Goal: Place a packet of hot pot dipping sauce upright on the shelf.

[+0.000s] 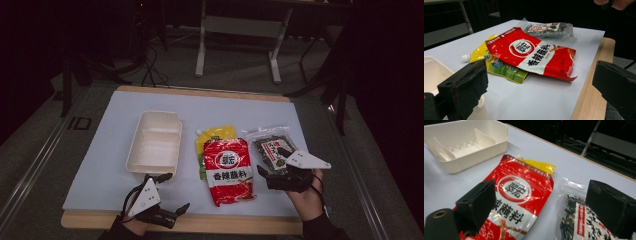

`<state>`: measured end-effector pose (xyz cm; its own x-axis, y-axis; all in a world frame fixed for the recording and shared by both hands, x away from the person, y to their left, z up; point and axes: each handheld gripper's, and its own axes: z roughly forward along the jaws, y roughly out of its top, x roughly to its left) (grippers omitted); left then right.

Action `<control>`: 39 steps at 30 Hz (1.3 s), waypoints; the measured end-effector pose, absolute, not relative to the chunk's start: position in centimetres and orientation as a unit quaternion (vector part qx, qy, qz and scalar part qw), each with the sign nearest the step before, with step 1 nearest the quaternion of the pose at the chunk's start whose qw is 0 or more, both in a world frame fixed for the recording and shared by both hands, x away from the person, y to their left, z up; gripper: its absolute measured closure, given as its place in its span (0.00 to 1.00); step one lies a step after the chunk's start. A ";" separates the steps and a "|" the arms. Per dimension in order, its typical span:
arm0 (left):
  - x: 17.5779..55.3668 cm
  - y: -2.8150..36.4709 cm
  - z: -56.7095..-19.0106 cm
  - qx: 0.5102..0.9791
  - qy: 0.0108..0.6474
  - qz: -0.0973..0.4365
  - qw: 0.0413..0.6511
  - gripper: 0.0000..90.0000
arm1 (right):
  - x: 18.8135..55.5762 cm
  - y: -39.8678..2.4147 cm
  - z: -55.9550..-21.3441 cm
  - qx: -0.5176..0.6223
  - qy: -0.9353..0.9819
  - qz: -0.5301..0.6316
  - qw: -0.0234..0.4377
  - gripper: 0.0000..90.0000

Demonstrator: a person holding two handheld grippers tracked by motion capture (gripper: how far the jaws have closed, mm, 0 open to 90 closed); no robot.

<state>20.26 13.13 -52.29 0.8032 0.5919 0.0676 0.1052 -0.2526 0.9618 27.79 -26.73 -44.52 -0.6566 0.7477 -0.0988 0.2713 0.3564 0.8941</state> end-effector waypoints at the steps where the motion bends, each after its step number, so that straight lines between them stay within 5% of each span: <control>1: 20.3 13.1 -52.3 0.762 0.229 0.214 0.567 0.02 | 28.4 -26.3 -44.3 0.326 0.785 0.462 0.252 0.10; 10: 20.3 13.1 -52.3 0.763 0.229 0.213 0.565 0.02 | 31.1 -24.5 -44.3 0.320 0.802 0.445 0.237 0.12; 25: 20.3 13.1 -52.4 0.766 0.228 0.212 0.562 0.02 | 36.4 -22.3 -45.8 0.328 0.821 0.415 0.215 0.28; 39: 20.4 13.0 -52.6 0.769 0.226 0.211 0.559 0.02 | 40.1 -21.9 -49.1 0.340 0.847 0.374 0.164 0.28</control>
